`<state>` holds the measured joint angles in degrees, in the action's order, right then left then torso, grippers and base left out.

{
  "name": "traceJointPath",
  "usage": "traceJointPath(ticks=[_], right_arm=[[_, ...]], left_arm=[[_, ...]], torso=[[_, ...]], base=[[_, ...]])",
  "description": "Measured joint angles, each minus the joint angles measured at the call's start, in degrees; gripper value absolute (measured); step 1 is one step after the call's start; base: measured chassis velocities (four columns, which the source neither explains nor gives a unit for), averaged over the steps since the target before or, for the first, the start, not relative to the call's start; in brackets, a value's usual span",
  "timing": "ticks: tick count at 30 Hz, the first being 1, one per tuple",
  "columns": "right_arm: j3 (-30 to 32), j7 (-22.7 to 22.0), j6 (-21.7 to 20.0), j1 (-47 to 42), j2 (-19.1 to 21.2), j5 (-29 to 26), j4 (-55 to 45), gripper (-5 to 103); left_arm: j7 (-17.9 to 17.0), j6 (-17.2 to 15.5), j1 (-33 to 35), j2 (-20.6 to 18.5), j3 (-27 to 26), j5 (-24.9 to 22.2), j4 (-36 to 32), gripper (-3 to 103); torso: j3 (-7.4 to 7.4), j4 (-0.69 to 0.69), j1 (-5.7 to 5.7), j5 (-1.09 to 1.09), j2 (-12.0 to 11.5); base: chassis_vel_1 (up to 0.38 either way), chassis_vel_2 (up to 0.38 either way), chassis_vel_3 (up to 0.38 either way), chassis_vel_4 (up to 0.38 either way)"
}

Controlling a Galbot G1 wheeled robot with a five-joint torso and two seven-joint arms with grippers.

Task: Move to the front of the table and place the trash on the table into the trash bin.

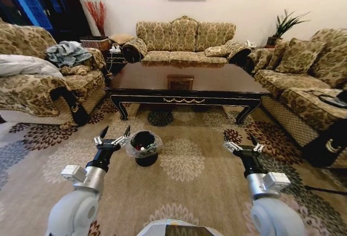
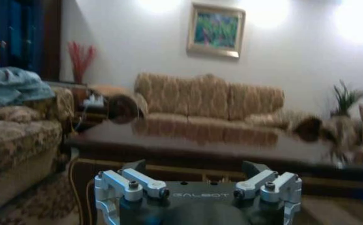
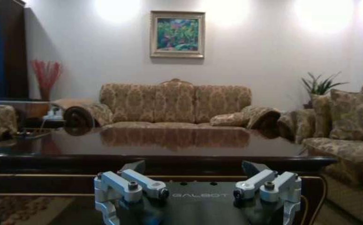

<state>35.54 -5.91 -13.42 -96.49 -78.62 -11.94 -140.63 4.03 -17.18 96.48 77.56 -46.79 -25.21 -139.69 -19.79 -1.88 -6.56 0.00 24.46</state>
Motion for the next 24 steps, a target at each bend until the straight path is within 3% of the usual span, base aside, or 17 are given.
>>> traceJointPath(ticks=[5,15,24], right_arm=[[0.39,0.81,-0.30,-0.05,-0.46,-0.13,0.62,100],[10.23,4.90,1.77,-3.91,1.12,-7.04,2.05,100],[8.27,4.50,2.94,-4.00,0.31,-5.33,1.33,100]], left_arm=[[1.22,0.43,0.03,0.30,-0.99,0.77,3.01,100],[2.53,3.77,0.69,-1.07,-5.52,-3.24,8.00,100],[2.75,4.52,0.77,-1.02,-5.25,-3.18,7.72,100]], torso=[[0.04,0.00,0.06,-0.01,0.01],[0.03,0.00,0.05,0.00,0.01],[0.03,0.00,0.05,0.00,0.01]], base=[[0.000,0.000,0.000,0.000],[0.000,0.000,0.000,0.000],[0.000,0.000,0.000,0.000]])
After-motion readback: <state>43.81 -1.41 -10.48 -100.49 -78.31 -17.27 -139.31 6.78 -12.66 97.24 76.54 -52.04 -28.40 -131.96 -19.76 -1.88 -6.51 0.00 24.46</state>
